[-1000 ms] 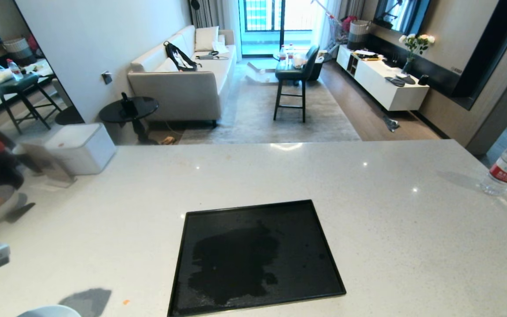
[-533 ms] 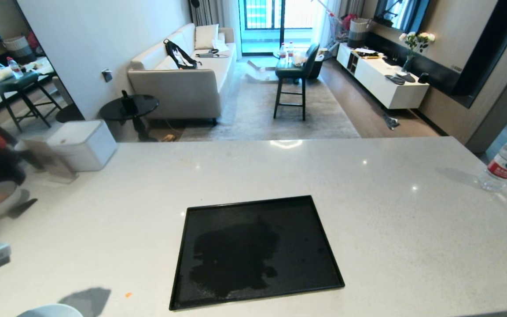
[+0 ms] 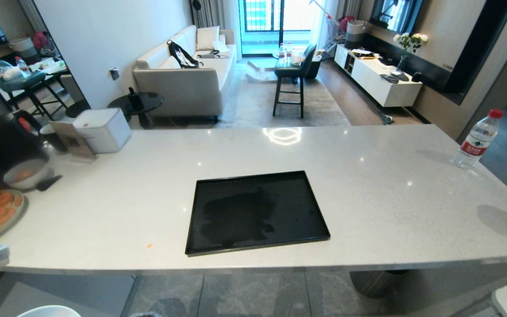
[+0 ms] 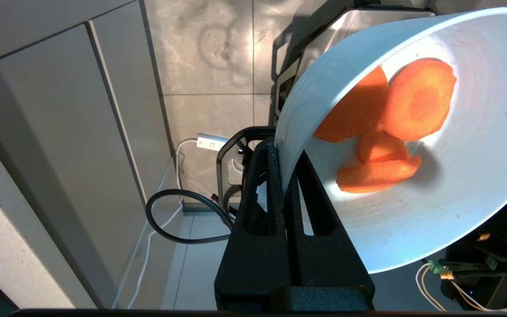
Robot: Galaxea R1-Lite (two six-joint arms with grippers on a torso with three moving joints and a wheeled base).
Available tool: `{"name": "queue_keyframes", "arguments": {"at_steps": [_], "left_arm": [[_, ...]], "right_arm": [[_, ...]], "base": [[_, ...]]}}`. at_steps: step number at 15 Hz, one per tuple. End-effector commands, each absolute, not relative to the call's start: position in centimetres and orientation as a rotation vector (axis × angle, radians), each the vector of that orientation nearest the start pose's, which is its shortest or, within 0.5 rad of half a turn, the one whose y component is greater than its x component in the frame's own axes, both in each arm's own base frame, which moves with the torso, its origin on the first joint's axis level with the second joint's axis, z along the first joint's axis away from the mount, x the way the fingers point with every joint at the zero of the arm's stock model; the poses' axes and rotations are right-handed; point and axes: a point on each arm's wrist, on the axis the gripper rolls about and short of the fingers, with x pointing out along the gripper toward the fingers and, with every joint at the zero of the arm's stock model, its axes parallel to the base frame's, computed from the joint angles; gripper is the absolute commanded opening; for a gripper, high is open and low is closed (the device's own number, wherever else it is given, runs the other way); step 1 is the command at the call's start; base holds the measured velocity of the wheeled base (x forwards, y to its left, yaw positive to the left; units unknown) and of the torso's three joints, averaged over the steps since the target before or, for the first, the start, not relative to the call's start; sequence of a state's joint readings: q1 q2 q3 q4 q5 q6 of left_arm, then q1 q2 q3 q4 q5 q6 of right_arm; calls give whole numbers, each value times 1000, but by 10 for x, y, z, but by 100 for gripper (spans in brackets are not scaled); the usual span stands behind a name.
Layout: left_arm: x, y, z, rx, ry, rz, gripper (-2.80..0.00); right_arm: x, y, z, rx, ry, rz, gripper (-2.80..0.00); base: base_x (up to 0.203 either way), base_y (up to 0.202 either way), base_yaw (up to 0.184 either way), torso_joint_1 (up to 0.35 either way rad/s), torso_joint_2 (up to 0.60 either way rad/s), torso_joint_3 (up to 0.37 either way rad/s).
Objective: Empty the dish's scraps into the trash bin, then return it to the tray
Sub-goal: Move the bowl over the trash can
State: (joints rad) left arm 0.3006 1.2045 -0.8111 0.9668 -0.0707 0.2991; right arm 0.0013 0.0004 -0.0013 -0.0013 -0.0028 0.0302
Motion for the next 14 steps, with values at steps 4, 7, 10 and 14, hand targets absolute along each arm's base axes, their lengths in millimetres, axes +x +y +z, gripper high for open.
{"name": "queue_keyframes", "arguments": {"at_steps": [4,7,10,14], "left_arm": [[98,29,183,0,1353,-9,-280],[95,28,181,-2,1361,-11,-280],[95,28,181,-2,1357,-9,-280],[94,28,181,-2,1357,-9,-280]], "right_arm": [[-23,0,76,31,-3,-1,-280],[-23,0,76,31,-2,-1,-280],[-23,0,76,31,-3,-1,-280],[-23,0,76,31,-2,-2,-280]], "base": [[-195,0,-1,-1,2,5],[-195,0,-3,-1,2,0],[-194,0,1,1,1,3],[-192,0,0,-2,2,2]]}}
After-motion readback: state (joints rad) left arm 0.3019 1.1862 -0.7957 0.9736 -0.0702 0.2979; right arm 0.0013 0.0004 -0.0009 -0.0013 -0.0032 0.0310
